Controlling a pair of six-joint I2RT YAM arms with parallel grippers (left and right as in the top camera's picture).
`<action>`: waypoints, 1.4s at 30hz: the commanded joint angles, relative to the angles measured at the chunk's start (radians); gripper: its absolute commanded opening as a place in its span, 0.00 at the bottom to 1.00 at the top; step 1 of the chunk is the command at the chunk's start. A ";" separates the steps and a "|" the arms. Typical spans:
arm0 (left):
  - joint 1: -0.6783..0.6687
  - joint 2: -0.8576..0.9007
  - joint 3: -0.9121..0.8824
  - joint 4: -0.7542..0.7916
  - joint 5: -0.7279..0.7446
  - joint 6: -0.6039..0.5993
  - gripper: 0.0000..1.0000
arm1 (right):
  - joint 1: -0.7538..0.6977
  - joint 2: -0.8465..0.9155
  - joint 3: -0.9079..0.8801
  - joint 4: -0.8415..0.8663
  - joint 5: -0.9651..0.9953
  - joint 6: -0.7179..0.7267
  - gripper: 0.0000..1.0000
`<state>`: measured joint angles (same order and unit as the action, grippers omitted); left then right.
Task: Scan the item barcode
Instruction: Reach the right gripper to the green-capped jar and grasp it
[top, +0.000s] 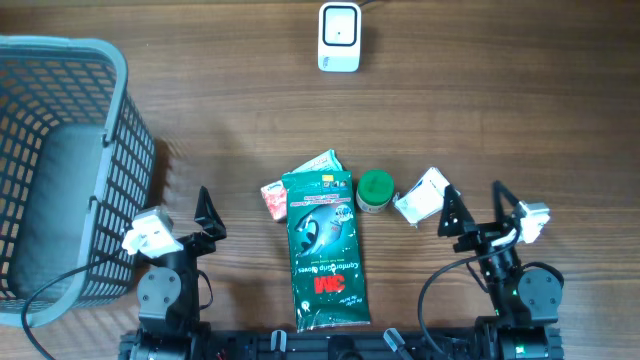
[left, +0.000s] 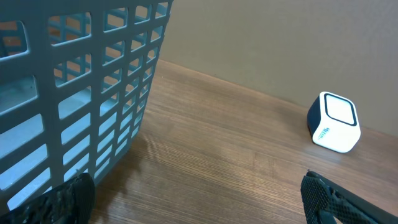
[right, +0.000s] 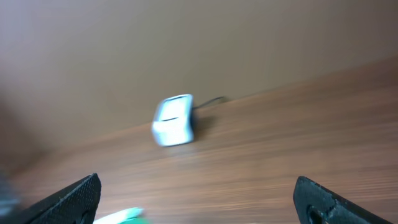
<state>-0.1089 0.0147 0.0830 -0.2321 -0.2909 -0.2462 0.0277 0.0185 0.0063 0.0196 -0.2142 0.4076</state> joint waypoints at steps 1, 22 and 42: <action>0.006 -0.008 -0.006 0.002 -0.013 -0.005 1.00 | 0.001 -0.005 -0.001 0.033 -0.288 0.380 1.00; 0.006 -0.008 -0.006 0.002 -0.013 -0.005 1.00 | 0.026 0.989 1.231 -1.023 -0.119 0.114 1.00; 0.006 -0.008 -0.006 0.002 -0.013 -0.005 1.00 | 0.476 2.020 1.530 -1.244 0.226 0.246 1.00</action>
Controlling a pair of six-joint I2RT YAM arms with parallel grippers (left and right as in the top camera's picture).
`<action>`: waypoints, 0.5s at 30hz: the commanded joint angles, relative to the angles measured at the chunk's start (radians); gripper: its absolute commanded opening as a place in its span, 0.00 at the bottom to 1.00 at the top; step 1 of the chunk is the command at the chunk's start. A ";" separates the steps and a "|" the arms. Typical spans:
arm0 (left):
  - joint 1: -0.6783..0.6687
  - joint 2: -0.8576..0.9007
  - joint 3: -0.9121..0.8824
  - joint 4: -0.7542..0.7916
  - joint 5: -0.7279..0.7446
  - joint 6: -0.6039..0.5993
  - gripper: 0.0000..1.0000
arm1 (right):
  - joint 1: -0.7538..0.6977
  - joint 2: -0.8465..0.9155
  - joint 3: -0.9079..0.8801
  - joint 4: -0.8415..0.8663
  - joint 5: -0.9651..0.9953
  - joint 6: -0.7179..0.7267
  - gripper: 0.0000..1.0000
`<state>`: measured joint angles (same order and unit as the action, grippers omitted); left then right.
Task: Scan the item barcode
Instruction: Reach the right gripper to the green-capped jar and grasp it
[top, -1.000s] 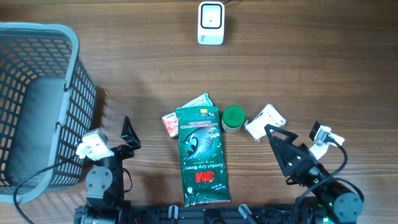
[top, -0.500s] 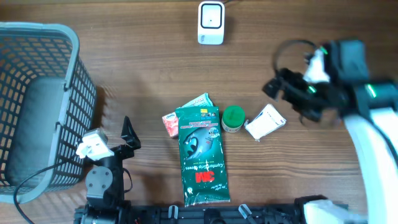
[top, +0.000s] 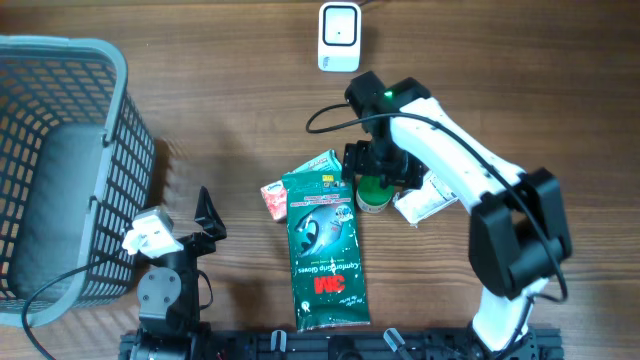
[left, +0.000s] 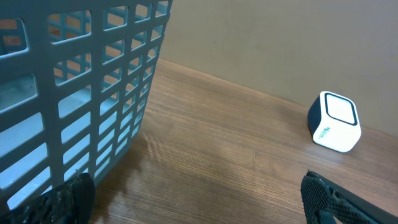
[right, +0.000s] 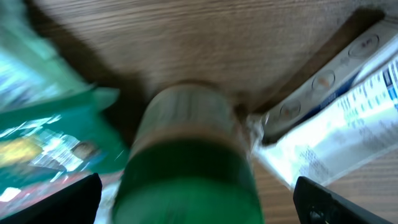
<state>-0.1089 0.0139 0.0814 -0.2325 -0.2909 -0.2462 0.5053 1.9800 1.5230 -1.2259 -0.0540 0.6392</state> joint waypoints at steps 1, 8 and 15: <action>0.006 -0.007 -0.005 0.002 -0.013 -0.005 1.00 | 0.002 0.077 0.011 0.003 0.065 0.012 0.99; 0.006 -0.007 -0.005 0.002 -0.013 -0.005 1.00 | 0.009 0.105 -0.049 0.057 -0.053 -0.037 0.49; 0.006 -0.007 -0.005 0.002 -0.013 -0.005 1.00 | -0.022 0.103 0.131 -0.192 -0.349 -0.219 0.42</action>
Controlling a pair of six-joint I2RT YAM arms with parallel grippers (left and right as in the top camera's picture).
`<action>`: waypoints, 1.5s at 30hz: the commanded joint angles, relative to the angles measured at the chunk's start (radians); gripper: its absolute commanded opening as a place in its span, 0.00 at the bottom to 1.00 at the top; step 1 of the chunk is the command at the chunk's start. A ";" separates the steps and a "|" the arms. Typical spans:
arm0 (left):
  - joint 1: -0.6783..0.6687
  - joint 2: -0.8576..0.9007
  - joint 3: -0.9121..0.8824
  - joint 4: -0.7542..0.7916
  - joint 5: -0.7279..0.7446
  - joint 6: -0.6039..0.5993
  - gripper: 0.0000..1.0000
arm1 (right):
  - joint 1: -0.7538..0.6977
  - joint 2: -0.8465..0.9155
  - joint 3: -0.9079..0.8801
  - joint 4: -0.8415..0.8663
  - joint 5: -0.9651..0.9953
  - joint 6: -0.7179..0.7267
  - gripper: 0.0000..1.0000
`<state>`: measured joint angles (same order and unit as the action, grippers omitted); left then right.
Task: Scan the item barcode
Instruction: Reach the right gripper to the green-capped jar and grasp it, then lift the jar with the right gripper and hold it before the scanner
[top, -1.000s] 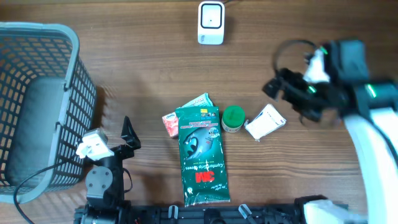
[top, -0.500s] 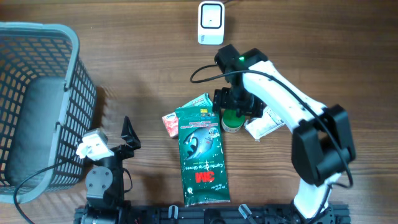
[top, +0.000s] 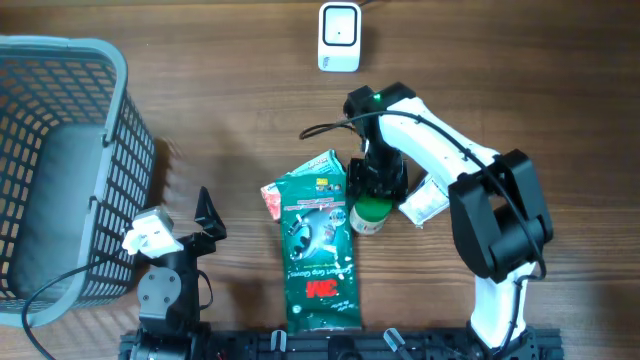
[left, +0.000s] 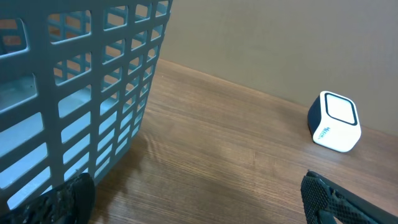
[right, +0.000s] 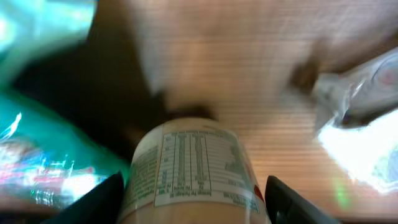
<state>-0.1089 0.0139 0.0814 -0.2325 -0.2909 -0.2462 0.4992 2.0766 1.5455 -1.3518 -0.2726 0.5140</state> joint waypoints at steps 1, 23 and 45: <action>0.006 -0.007 -0.005 0.002 -0.013 -0.005 1.00 | -0.021 0.007 0.176 -0.146 -0.133 -0.124 0.42; 0.006 -0.007 -0.005 0.002 -0.013 -0.005 1.00 | -0.036 0.000 0.254 1.026 0.570 -0.299 0.51; 0.006 -0.007 -0.005 0.002 -0.013 -0.005 1.00 | -0.299 -0.121 0.276 0.686 0.752 -0.086 0.62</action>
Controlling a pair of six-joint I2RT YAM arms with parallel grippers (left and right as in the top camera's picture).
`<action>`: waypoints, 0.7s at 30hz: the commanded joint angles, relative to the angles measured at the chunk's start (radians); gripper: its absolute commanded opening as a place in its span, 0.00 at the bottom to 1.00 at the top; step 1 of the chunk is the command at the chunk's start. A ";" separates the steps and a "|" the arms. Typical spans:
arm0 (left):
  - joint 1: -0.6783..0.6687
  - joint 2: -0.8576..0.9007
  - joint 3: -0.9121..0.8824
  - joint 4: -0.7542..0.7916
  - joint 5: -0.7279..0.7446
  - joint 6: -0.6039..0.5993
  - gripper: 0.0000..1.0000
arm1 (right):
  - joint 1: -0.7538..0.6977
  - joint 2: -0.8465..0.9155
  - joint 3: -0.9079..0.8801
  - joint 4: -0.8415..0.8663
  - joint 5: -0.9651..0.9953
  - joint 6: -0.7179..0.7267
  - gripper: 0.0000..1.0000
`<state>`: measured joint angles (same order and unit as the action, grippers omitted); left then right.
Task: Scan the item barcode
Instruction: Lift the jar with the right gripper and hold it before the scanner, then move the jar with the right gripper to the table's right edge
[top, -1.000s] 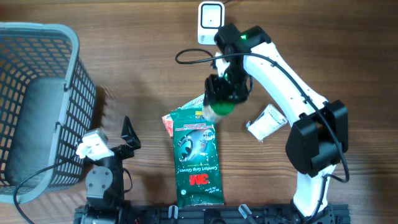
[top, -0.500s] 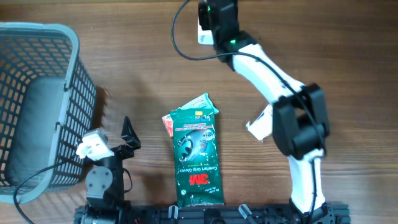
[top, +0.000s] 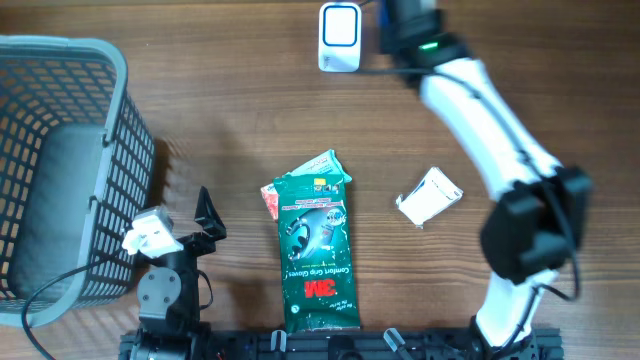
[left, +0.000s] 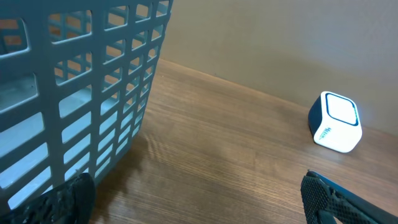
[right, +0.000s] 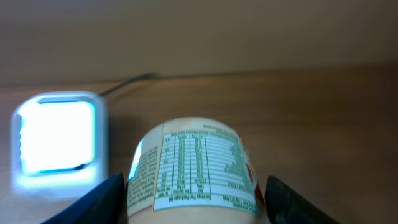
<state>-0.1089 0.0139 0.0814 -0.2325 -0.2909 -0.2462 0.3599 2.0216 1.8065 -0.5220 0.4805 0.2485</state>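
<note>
A small bottle (right: 193, 171) with a white nutrition label facing the camera sits between the fingers of my right gripper (right: 193, 200), which is shut on it. It is held just right of the white scanner (right: 57, 138), whose window glows bright. In the overhead view the scanner (top: 339, 37) stands at the table's far edge with my right gripper (top: 402, 22) beside it; the bottle is hidden under the arm there. My left gripper (top: 208, 222) rests open at the near left, nothing between its fingers (left: 69, 200).
A grey mesh basket (top: 60, 160) fills the left side. A green 3M glove pack (top: 318, 250) lies at the middle front over a small red packet (top: 272, 198). A white packet (top: 428, 196) lies to its right.
My right gripper was down beside the glove pack, shut on the bottle. Now it holds the bottle up at the far edge next to the lit scanner. The left arm has not moved.
Both arms were parked at the front, the green-capped bottle standing beside the glove pack. Then my right gripper was over the bottle, open. Then it was shut on it, the glove pack nudged aside. Now the bottle is at the scanner.
</note>
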 joint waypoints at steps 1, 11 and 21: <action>0.006 -0.007 -0.005 0.002 -0.013 -0.005 1.00 | -0.259 -0.069 0.015 -0.271 -0.091 0.232 0.62; 0.006 -0.007 -0.005 0.002 -0.013 -0.005 1.00 | -0.982 0.009 0.012 -0.600 -0.463 0.251 0.69; 0.006 -0.007 -0.005 0.002 -0.013 -0.005 1.00 | -1.159 0.126 0.012 -0.593 -0.452 0.243 1.00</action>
<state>-0.1089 0.0139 0.0814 -0.2325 -0.2909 -0.2462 -0.8036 2.1319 1.8126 -1.1217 0.0444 0.4911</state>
